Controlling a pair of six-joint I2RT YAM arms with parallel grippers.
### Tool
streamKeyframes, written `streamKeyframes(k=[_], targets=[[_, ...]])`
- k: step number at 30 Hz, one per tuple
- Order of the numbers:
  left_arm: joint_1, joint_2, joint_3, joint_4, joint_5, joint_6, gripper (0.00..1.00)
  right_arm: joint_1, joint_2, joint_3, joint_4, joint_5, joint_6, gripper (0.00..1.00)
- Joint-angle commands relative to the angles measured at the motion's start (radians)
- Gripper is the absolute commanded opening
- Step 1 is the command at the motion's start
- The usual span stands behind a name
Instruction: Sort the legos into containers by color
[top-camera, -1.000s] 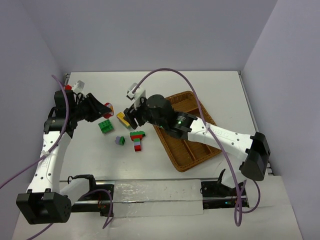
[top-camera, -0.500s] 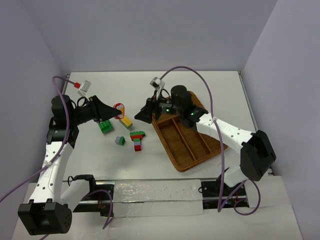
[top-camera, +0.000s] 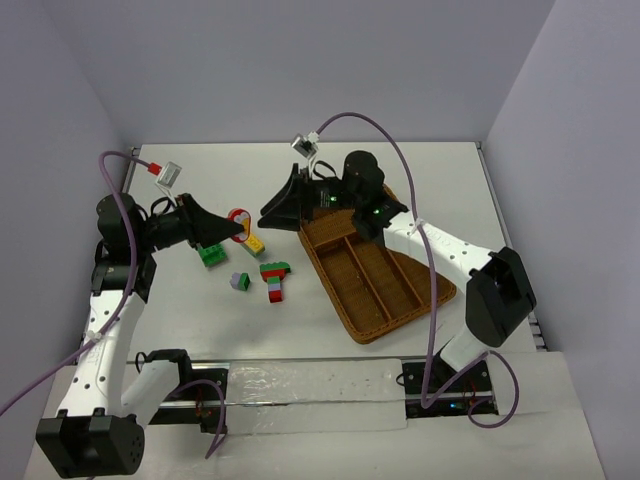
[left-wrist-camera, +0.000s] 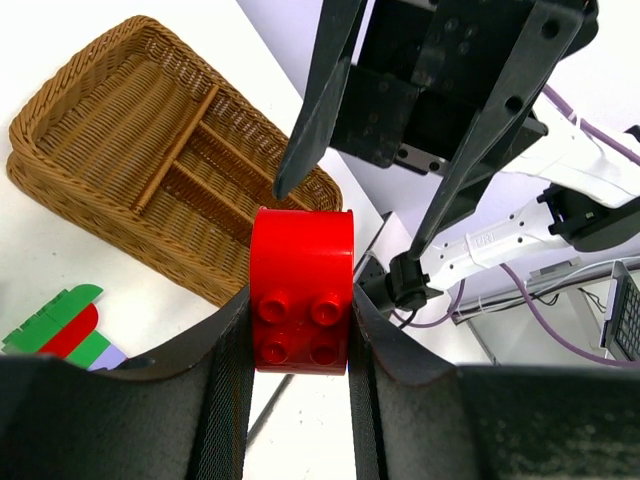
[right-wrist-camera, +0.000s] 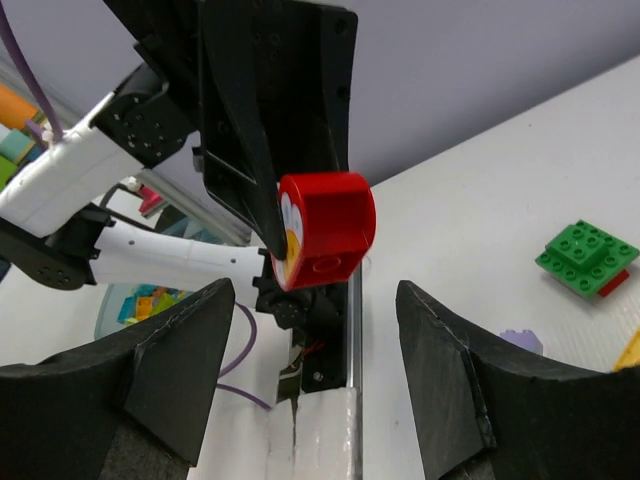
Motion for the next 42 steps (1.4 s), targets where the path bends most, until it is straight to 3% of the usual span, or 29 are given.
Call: streamKeyframes(k=[1,9,17,23,26,27,28,29,31,32,33,35,42], targets=[[-0.006,0.001,0.001,0.051,0.034,0.022,0.0,0.012,0.036,0.09,0.053,-0.037,0.033,0.73],[-0.015,0.005,-0.006,0.06,0.037,0.019,0.0,0.034,0.138,0.211,0.014,-0.034,0.036,0.72],[-0.017,0.009,-0.003,0.057,0.034,0.025,0.0,0.058,0.177,0.249,0.019,-0.074,0.038,0.51],[-0.019,0.014,0.0,0.063,0.03,0.027,0.0,0.058,0.192,0.233,0.079,-0.127,0.083,0.47],[-0.019,0.016,0.009,0.055,0.02,0.033,0.0,0.058,0.189,0.207,0.125,-0.139,0.111,0.24],[-0.019,0.019,0.015,0.045,0.011,0.04,0.03,0.058,0.187,0.199,0.126,-0.134,0.112,0.15],[-0.02,0.026,0.025,0.025,-0.004,0.054,0.13,0.057,0.183,0.195,0.123,-0.129,0.108,0.06],[-0.021,0.029,0.034,0.002,-0.015,0.068,0.18,0.056,0.18,0.191,0.117,-0.121,0.105,0.03],[-0.021,0.045,0.056,-0.054,-0.03,0.097,0.72,0.049,0.169,0.18,0.083,-0.079,0.088,0.0],[-0.021,0.044,0.06,-0.067,-0.037,0.103,0.79,0.045,0.163,0.171,0.071,-0.057,0.081,0.0],[-0.021,0.043,0.064,-0.077,-0.044,0.109,0.95,0.034,0.154,0.157,0.059,-0.031,0.075,0.0],[-0.019,0.037,0.067,-0.079,-0.056,0.111,0.99,0.021,0.136,0.141,0.033,0.026,0.073,0.0],[-0.019,0.029,0.08,-0.133,-0.145,0.124,0.99,-0.101,0.03,-0.01,-0.05,0.274,0.063,0.0]])
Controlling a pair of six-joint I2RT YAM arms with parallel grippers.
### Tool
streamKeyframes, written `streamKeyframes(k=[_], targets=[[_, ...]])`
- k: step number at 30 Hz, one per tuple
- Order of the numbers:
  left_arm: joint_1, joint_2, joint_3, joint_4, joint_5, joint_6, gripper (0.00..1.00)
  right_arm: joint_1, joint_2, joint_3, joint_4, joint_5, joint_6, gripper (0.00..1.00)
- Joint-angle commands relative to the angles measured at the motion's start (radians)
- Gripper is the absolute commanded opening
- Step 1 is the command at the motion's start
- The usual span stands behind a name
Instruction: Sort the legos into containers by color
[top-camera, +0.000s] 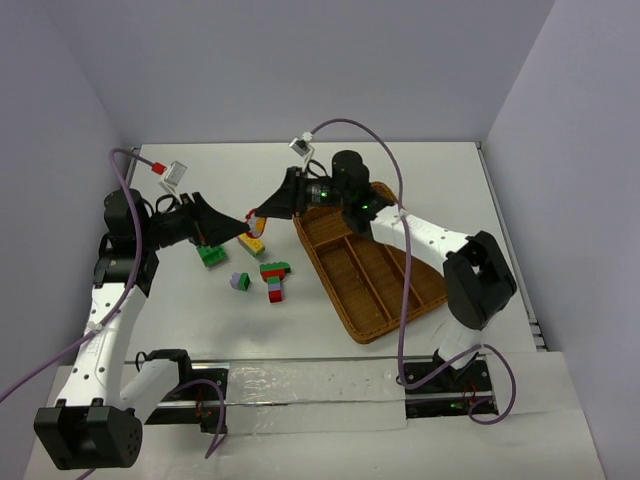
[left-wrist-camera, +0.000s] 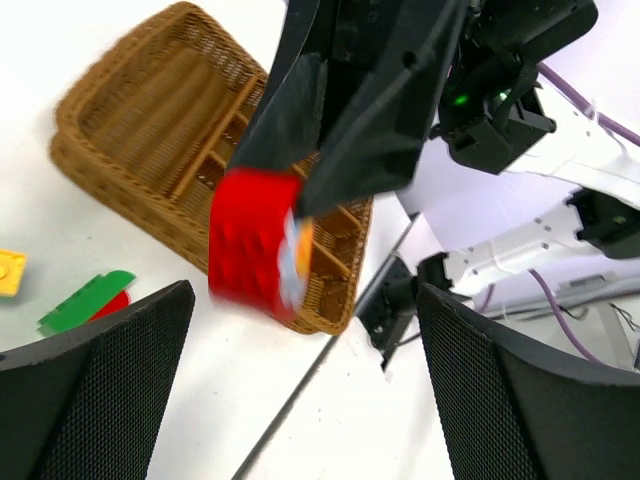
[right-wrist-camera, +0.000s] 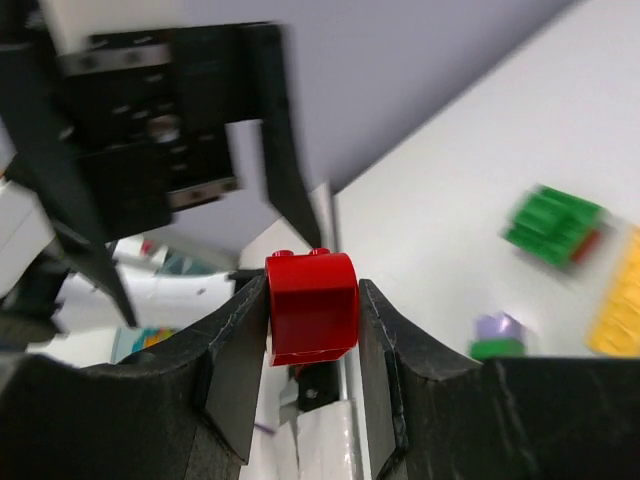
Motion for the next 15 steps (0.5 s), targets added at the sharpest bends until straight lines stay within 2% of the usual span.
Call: streamKeyframes(k=[1,2,4,6,10,15], targets=[[-0.001,-0.015,0.063,-0.042,-0.088,0.039,0.99,-0.097,-0.13,-0.085,-0.046,0.191,-0.029,0.0],[0.0,-0.02,0.067,-0.073,-0.127,0.043,0.99,-0.12,-0.163,-0.113,-0.135,0.313,-0.075,0.0],[0.0,-0.019,0.08,-0.113,-0.173,0.058,0.99,-0.13,-0.215,-0.121,-0.299,0.455,-0.216,0.0],[0.0,-0.022,0.088,-0.128,-0.204,0.062,0.99,-0.141,-0.245,-0.14,-0.378,0.648,-0.313,0.0],[0.0,-0.023,0.076,-0.111,-0.226,0.039,0.99,-0.201,-0.268,-0.179,-0.431,0.795,-0.357,0.0],[0.0,-0.019,0.069,-0.115,-0.242,0.031,0.99,-0.293,-0.258,-0.226,-0.432,0.877,-0.379,0.0]])
